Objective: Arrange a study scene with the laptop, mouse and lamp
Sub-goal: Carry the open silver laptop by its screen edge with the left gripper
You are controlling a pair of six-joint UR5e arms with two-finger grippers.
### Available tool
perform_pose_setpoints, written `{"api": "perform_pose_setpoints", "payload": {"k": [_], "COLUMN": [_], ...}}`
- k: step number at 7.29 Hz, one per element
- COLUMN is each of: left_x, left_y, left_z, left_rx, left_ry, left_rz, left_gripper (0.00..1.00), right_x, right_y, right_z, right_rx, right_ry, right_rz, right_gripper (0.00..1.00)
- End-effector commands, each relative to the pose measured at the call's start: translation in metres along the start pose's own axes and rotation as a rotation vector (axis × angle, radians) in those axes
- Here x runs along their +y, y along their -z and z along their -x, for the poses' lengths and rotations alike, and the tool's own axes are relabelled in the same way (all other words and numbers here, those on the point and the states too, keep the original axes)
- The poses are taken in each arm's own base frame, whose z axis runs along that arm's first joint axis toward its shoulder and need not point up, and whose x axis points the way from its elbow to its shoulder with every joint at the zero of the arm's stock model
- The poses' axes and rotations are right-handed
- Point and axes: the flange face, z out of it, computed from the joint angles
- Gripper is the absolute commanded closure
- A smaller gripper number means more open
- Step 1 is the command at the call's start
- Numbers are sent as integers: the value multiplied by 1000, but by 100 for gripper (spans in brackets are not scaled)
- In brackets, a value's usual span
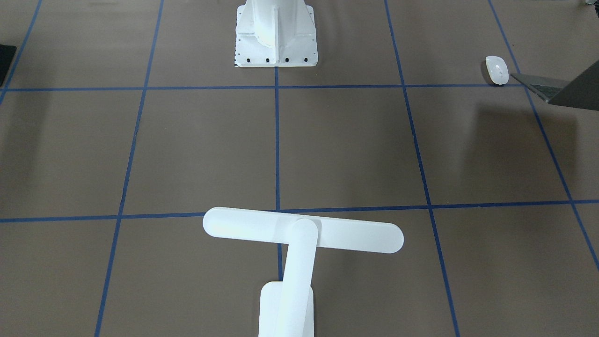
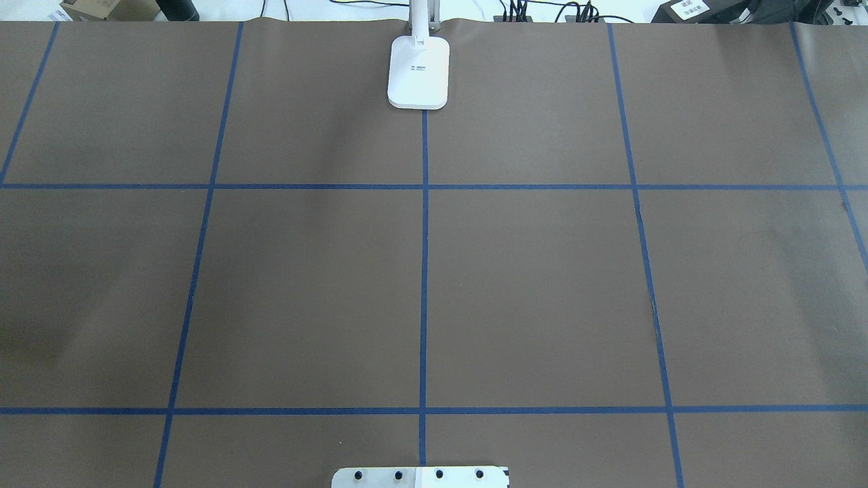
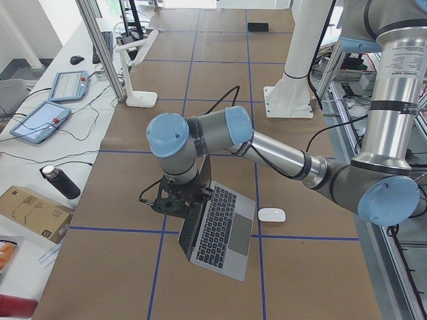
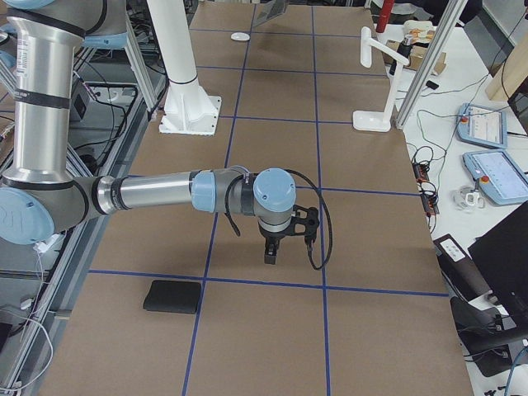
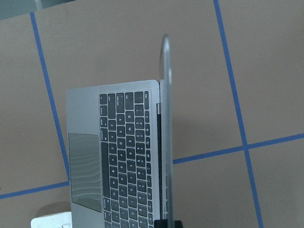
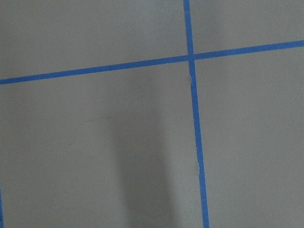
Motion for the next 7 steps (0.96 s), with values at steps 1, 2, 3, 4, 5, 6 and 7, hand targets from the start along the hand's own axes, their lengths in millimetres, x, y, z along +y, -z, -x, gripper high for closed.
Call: {"api": "perform_pose_setpoints", "payload": {"k": [1, 2, 3, 4, 5, 6, 7], "left_x": [74, 109, 137, 174, 222, 265, 294], "left_y": [9, 7, 17, 12, 3, -7, -16], "left_z": [-42, -57, -73, -92, -114, -130, -138], "left_rx": [-20, -20, -1, -5, -19, -36, -50], "left_ry": [57, 85, 113, 112, 97, 90, 63], "left_rz": [-16, -22, -30, -30, -7, 1, 7], "left_gripper": [100, 100, 100, 100, 100, 100, 100], "right_x": [1, 1, 1, 1, 3, 4, 4], "right_y": [1, 1, 1, 3, 4, 4, 4], "right_z": [-1, -1, -1, -3, -6, -7, -7], "right_rx": [0, 0, 0, -1, -1, -1, -1], "right_ry": [-3, -3, -3, -7, -15, -16, -18], "right_rz": [-2, -2, -3, -8, -10, -9, -10], "right_gripper": [0, 0, 0, 0, 0, 0, 0]}}
